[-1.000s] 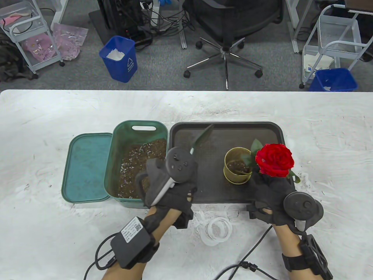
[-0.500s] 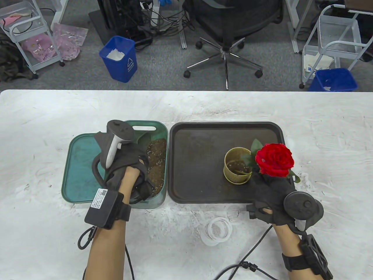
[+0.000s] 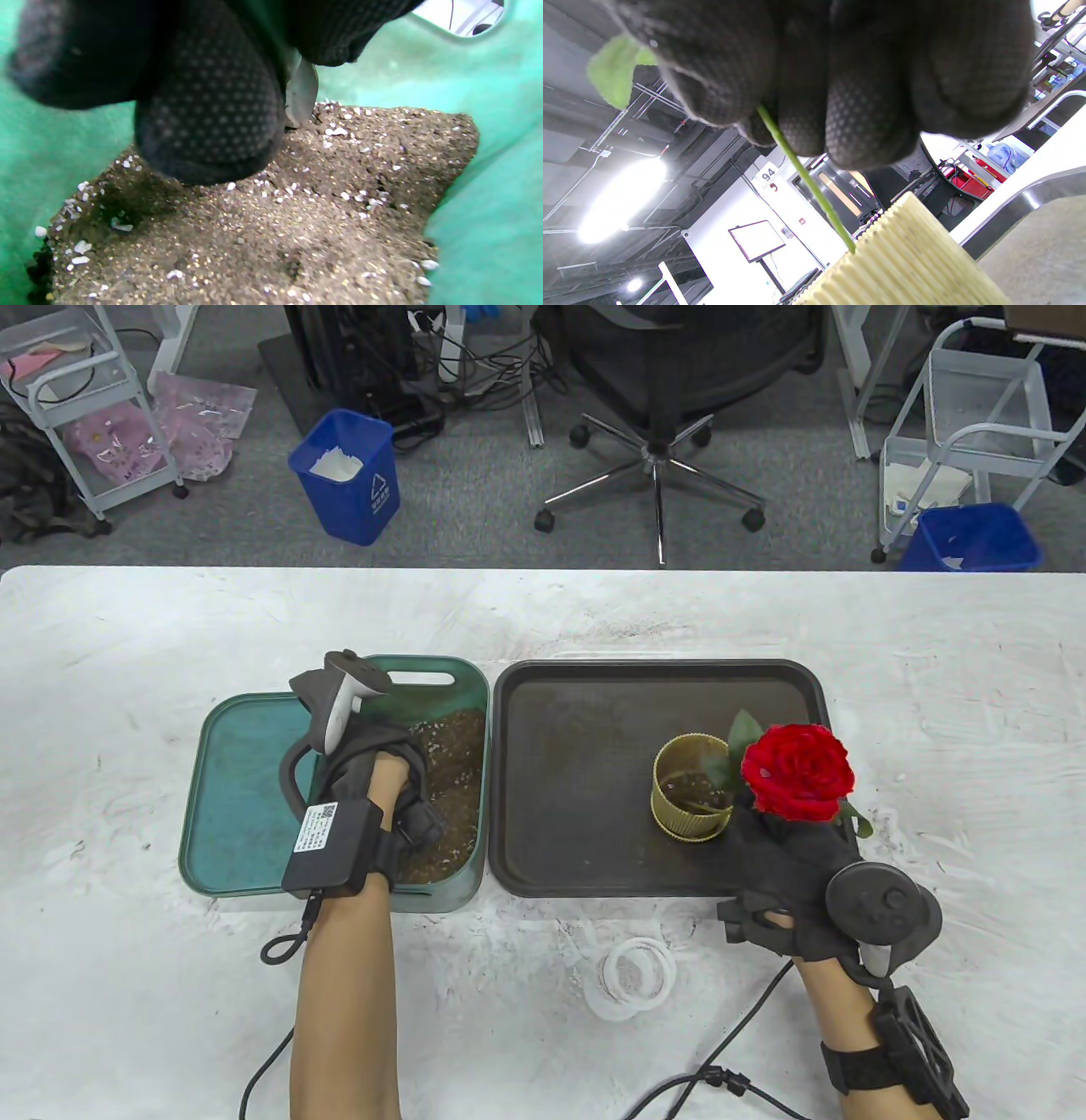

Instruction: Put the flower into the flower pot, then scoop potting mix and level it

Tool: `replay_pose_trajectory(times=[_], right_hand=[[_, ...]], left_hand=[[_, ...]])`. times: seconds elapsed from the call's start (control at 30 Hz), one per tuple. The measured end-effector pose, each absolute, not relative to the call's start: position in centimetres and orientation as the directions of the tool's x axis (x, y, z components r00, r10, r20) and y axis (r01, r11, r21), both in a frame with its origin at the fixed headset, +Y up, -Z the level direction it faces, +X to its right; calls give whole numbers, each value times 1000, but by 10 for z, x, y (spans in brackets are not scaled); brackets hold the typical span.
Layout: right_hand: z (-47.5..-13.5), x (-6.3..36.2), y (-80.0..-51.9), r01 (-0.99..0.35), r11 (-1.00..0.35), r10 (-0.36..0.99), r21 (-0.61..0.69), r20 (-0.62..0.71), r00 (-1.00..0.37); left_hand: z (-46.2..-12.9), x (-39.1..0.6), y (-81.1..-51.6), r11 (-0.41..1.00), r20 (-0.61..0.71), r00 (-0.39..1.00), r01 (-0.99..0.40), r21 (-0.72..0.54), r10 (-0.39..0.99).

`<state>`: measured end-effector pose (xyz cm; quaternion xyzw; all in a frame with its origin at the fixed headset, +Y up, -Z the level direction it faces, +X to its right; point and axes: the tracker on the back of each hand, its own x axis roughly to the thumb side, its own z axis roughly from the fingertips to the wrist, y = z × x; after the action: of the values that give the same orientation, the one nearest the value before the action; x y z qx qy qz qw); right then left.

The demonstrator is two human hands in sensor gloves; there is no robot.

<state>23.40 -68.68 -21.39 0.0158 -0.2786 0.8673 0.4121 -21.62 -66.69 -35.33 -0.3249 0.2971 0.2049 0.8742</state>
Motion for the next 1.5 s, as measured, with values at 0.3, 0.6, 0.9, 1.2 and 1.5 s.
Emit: replay_pose_trajectory(times=[0.3,0.6,0.9,1.2,1.5], right_hand=[[-214,234,-687,-723,-505,707,-471,255,-660],[-213,234,-686,-725,-504,708,-470,256,-658],[-213,234,-686,-726,-504,708,-469,257,-658],[-213,234,-686,-728,-501,711,-469,256,-655],[-213,234,-686,-729,-499,713,-469,255,-653]], left_hand=[[-356,-216,-674,616,-670,699,-649,-446,251],[-353,-215,-676,513,-674,663,-723,-462,327],[-348,-215,-674,372,-678,577,-815,-445,454],[-338,-221,-670,250,-688,468,-882,-399,554],[-326,-224,-659,209,-684,408,-910,-359,605]])
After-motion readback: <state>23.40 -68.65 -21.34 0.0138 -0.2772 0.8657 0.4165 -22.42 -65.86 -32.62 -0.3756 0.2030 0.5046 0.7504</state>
